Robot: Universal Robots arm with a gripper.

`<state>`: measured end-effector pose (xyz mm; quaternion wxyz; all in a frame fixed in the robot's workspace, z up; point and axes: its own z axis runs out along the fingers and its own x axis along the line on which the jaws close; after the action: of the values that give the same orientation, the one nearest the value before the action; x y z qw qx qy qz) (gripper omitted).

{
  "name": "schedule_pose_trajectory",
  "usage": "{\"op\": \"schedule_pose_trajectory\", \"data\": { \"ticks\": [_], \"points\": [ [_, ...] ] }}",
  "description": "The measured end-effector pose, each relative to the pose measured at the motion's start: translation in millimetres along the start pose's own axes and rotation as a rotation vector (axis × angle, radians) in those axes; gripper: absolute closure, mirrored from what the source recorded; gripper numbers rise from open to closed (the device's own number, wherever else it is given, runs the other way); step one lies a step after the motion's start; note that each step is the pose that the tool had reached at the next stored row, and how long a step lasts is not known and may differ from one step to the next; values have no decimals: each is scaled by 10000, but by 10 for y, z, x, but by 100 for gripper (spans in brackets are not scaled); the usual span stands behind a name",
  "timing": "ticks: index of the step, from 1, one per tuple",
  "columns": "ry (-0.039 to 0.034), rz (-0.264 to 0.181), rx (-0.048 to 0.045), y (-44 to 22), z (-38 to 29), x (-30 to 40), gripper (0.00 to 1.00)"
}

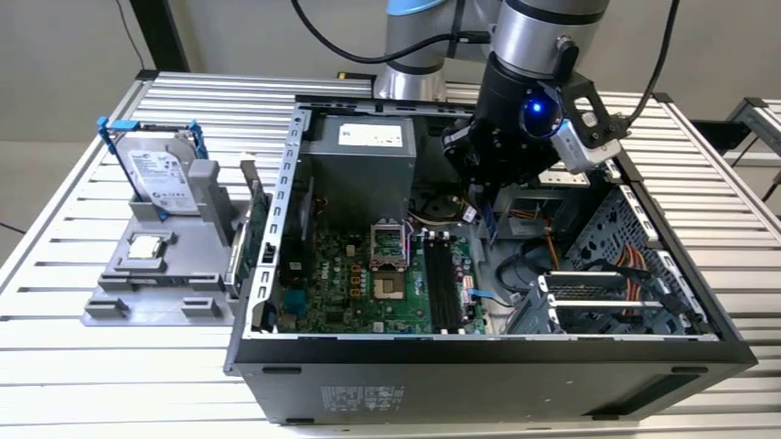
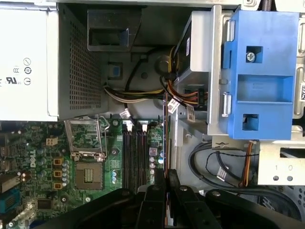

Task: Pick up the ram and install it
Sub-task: 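Insert the ram into the slot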

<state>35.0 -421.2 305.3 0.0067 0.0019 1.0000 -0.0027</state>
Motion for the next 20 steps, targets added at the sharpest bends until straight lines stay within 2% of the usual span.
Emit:
{"op": "schedule_pose_trajectory", "data": {
  "ticks": [10,20],
  "points": [
    [1,-2,1,-126,46,2,100],
    [1,-2,-3,-229,94,42,100]
  ]
}}
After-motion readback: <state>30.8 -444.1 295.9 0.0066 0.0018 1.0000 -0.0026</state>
